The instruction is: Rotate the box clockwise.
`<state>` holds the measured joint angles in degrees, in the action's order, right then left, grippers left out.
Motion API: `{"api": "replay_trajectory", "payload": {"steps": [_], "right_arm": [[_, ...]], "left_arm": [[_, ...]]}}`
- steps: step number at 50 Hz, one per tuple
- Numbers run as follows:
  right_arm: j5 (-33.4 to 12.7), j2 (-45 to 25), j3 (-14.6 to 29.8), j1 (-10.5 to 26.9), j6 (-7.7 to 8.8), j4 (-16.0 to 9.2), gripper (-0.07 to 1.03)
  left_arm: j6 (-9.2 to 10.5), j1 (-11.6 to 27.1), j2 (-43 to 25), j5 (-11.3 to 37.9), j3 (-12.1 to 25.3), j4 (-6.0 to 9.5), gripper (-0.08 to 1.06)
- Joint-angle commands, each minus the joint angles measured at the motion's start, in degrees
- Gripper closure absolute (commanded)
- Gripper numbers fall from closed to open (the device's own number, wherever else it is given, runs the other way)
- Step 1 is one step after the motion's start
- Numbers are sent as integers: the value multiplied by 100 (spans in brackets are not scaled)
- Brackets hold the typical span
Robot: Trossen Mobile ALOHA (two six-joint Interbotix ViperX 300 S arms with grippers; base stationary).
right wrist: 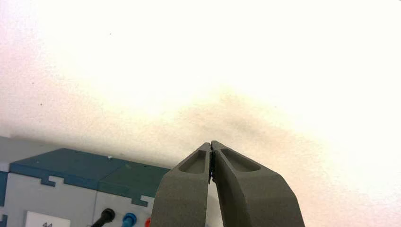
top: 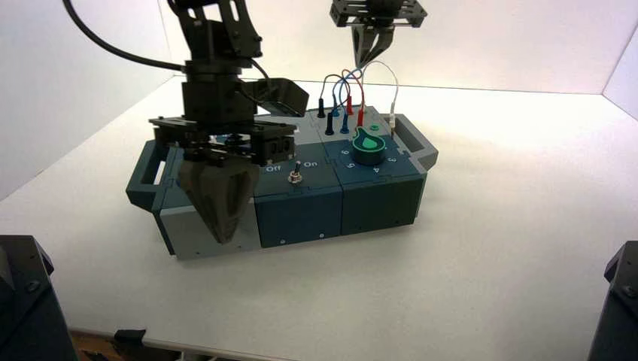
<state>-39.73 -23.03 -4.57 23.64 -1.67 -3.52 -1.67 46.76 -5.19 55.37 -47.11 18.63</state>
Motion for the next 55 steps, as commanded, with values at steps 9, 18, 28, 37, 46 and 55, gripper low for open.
{"api": "replay_trajectory", "payload": {"steps": [9,18,28,37,46,55], "right_arm": [[-141,-79,167,246,79,-255,98],[-272,-176,97,343,70,-316,98],[-378,-149,-44,352,70,-466,98],[-387,-132,-229,352,70,-475,98],[-387,-123,-369,352,70,-475,98],[-387,-123,-422,352,79,-475,98]], "left_arm": [[-18,18,-88,-18,211,-35,101],[-18,18,-97,-18,237,-44,101],[-18,26,-97,-18,237,-44,101],[-18,18,-105,-18,220,-62,101],[-18,26,-97,18,114,-88,101],[-18,26,-97,26,9,-167,101]]}}
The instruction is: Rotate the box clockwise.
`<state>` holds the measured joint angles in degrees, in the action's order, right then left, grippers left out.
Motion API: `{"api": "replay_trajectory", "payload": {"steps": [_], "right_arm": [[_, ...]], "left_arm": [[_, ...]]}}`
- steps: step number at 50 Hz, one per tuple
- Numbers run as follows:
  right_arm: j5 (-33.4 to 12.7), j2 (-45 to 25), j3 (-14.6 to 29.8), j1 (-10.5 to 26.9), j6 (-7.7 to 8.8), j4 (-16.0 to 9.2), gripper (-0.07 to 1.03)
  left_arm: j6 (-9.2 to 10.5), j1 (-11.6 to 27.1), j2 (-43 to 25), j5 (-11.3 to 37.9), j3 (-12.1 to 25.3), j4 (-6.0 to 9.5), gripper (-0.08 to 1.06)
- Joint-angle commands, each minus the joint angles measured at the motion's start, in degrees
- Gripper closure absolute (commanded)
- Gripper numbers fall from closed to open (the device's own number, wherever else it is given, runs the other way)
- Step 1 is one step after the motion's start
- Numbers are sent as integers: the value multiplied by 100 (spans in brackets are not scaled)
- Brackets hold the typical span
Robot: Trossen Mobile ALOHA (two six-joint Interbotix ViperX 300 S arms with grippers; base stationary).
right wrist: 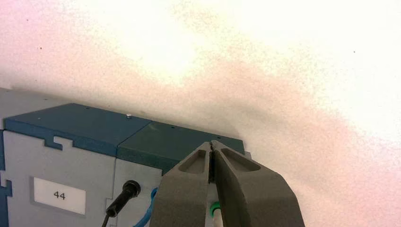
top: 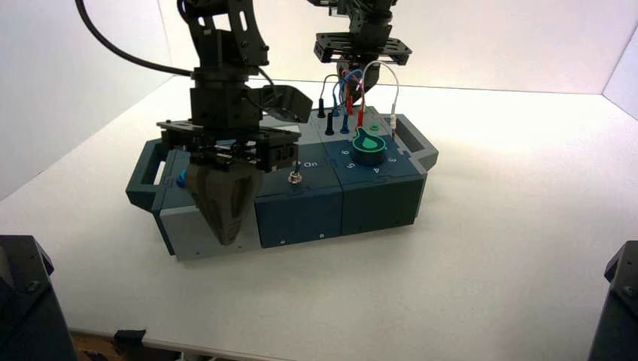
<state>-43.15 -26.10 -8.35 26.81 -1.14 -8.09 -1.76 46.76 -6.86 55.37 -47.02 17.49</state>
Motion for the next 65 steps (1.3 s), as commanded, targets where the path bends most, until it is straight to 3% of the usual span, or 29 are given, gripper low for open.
{"api": "replay_trajectory", "payload": {"steps": [1,24,46,65], "right_arm": [[-44,185,-44,35,18,-18,98],[-53,316,-158,35,18,-18,98],[-44,396,-404,35,18,-18,98],[18,448,-580,35,18,-9,98]], "left_arm": [[-9,26,62,26,-9,-62,101],[132,18,53,35,18,-668,101],[132,0,-44,-9,132,-870,101],[132,-237,-220,-176,246,-1169,101]]}}
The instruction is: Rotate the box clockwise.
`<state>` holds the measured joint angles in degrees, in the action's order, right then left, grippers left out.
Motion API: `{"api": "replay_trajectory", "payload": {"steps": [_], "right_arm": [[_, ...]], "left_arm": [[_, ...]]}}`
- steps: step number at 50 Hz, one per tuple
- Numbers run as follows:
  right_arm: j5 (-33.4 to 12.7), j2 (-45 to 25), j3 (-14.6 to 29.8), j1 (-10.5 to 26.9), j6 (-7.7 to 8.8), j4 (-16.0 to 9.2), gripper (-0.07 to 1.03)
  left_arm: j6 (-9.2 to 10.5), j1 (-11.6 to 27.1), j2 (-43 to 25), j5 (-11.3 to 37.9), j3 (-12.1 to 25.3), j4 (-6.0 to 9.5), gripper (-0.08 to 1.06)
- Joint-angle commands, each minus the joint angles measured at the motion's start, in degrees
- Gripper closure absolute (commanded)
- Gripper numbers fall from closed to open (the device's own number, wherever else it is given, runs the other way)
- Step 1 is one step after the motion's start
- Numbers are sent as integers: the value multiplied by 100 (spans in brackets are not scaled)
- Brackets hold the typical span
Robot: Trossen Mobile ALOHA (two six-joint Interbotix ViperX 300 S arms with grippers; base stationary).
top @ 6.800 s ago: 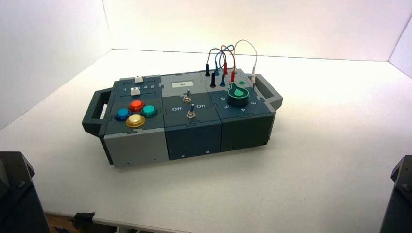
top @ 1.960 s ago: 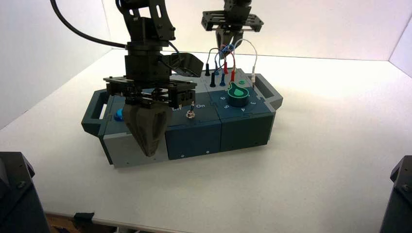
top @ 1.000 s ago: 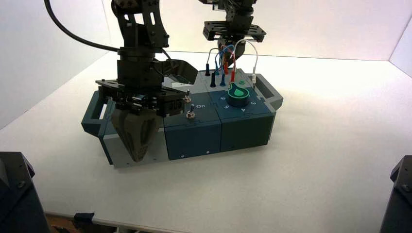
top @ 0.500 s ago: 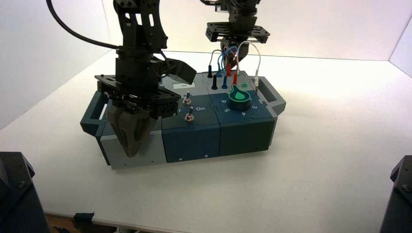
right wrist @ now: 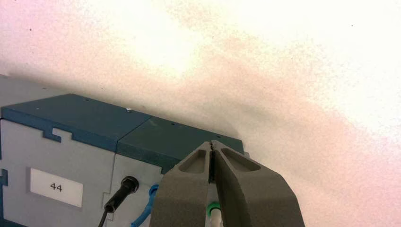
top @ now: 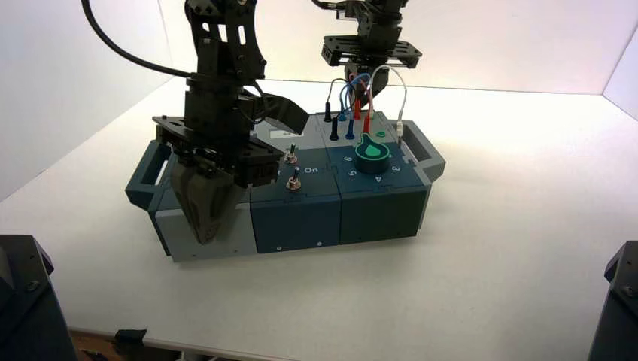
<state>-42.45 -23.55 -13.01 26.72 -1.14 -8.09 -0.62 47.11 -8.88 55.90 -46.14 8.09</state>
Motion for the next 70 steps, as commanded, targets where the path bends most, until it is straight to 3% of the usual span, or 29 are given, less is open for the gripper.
{"api": "replay_trajectory", "payload": {"steps": [1,13,30,34,70], "right_arm": [[-53,202,-114,44,18,-18,98],[-44,264,-202,44,18,-18,98],[-35,352,-308,44,-9,-18,98],[-44,378,-369,44,-9,-18,98],[-35,686,-1107,44,-62,-88,98]], "left_arm": [[18,-299,-18,-237,158,-255,101],[18,-562,-35,-264,202,-545,101],[18,-853,-70,-378,334,-817,101],[18,-958,-123,-396,457,-958,101],[-18,-1336,-519,-519,1063,-1327,101]]}}
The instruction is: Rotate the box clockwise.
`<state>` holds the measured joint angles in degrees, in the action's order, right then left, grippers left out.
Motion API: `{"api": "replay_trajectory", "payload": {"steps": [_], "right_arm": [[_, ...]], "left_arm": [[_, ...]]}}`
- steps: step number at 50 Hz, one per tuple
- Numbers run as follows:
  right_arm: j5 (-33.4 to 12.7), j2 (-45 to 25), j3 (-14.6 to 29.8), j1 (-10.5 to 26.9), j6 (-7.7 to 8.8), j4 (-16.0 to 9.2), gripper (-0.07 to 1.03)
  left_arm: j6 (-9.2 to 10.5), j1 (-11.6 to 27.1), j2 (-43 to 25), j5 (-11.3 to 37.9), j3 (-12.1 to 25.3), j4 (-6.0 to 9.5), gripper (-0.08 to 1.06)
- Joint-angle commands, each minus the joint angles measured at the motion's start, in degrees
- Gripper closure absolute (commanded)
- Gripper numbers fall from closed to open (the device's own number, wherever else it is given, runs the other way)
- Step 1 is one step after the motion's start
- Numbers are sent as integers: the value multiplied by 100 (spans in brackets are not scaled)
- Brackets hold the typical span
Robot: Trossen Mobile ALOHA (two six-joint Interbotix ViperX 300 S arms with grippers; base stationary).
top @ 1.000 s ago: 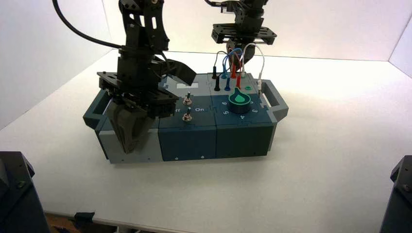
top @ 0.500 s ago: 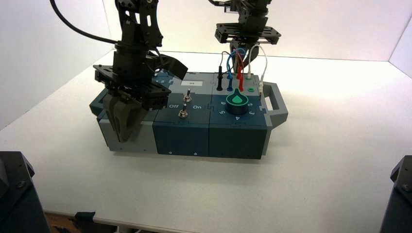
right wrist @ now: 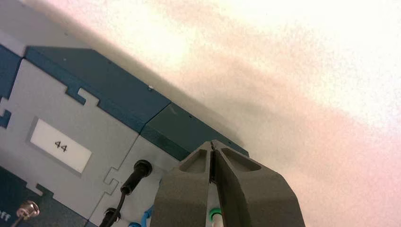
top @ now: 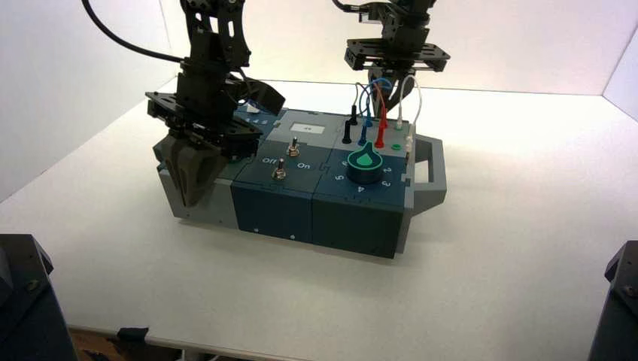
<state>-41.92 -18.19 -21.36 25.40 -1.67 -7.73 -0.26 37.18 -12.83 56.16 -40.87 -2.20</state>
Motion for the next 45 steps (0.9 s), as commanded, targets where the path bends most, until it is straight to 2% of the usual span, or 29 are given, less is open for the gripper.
{"api": "replay_trajectory", "payload": {"steps": [1,20,35,45], "right_arm": [[-88,149,-281,176,-9,-132,98],[-79,255,-633,176,-9,-264,98],[-79,492,-853,176,-9,-404,98],[-26,624,-1020,176,-18,-492,98]], "left_arm": [[-53,-352,-141,-554,554,-316,101],[-79,-571,-404,-650,896,-589,101],[-158,-817,-589,-756,1248,-659,101],[-237,-888,-782,-800,1521,-773,101]]}}
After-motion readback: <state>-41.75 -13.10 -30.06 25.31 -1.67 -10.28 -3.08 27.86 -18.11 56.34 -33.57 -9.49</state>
